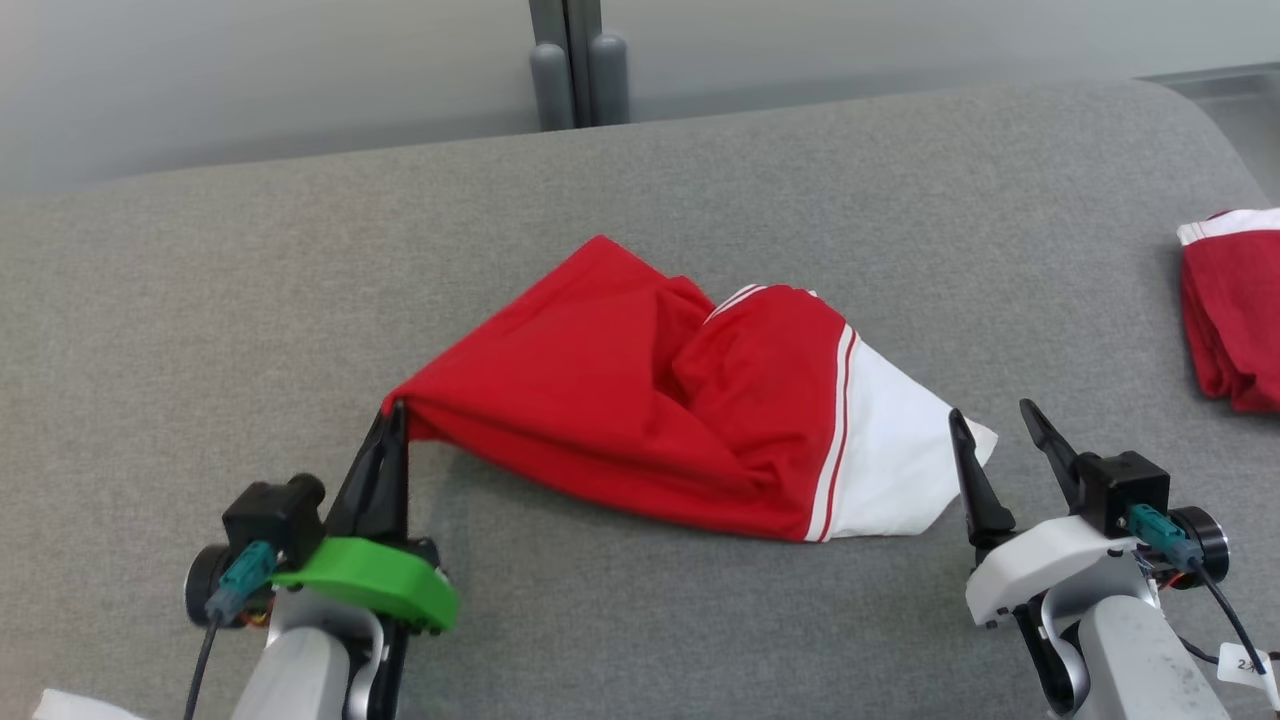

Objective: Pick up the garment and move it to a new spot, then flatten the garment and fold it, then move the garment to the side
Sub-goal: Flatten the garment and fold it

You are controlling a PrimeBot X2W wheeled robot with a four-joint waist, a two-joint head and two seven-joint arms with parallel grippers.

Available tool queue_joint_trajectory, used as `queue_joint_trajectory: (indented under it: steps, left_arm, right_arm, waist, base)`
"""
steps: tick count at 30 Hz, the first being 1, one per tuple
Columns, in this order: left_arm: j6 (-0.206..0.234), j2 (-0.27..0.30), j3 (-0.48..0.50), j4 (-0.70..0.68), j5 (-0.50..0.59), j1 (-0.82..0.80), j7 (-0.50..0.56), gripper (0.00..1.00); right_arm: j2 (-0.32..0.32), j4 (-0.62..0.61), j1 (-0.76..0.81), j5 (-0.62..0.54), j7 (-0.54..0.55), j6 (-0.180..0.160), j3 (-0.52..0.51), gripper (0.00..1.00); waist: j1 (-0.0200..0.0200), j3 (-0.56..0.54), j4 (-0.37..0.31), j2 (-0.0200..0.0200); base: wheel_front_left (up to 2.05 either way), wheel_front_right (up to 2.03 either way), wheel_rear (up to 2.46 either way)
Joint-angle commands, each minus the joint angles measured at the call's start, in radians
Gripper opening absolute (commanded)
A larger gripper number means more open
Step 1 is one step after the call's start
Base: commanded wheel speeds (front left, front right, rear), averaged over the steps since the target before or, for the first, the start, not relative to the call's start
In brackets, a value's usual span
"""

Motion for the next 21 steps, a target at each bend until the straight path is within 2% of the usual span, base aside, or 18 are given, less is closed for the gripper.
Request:
queue_joint_trajectory:
  steps: [1, 4, 6, 7, 13, 21]
  left_arm:
    - [0.009, 0.013, 0.021, 0.03, 0.016, 0.034, -0.001, 0.0]
    - [0.021, 0.021, 0.068, 0.095, 0.042, 0.067, -0.001, 0.0]
    - [0.033, 0.021, 0.094, 0.136, 0.056, 0.084, -0.001, 0.9]
    - [0.04, 0.021, 0.104, 0.155, 0.068, 0.093, 0.0, 1.0]
    - [0.101, 0.004, 0.176, 0.166, 0.149, 0.138, 0.0, 1.0]
    - [0.09, -0.018, 0.208, 0.136, 0.23, 0.201, 0.0, 1.0]
  right_arm:
    - [-0.004, 0.005, 0.017, 0.002, -0.001, -0.002, -0.001, 1.0]
    - [-0.004, 0.006, 0.023, 0.002, -0.001, -0.002, 0.001, 1.0]
    - [-0.004, 0.002, 0.028, 0.0, -0.001, -0.002, 0.0, 1.0]
    - [-0.004, -0.002, 0.03, -0.001, -0.001, -0.002, -0.001, 1.0]
    - [-0.004, -0.034, 0.057, -0.001, -0.001, -0.002, 0.001, 1.0]
    - [-0.004, -0.051, 0.107, 0.017, -0.001, -0.002, 0.024, 1.0]
  waist:
    - [0.0, -0.036, 0.029, 0.0]
    - [0.0, -0.051, 0.027, 0.0]
    - [0.0, -0.061, 0.022, 0.0]
    - [0.0, -0.066, 0.019, 0.0]
    - [0.0, -0.103, -0.002, 0.0]
    - [0.0, -0.126, -0.027, 0.0]
  base:
    - [0.0, 0.0, 0.0]
    - [0.0, 0.0, 0.0]
    - [0.0, 0.0, 0.0]
    - [0.0, 0.0, 0.0]
    - [0.0, 0.0, 0.0]
    - [0.0, 0.0, 0.0]
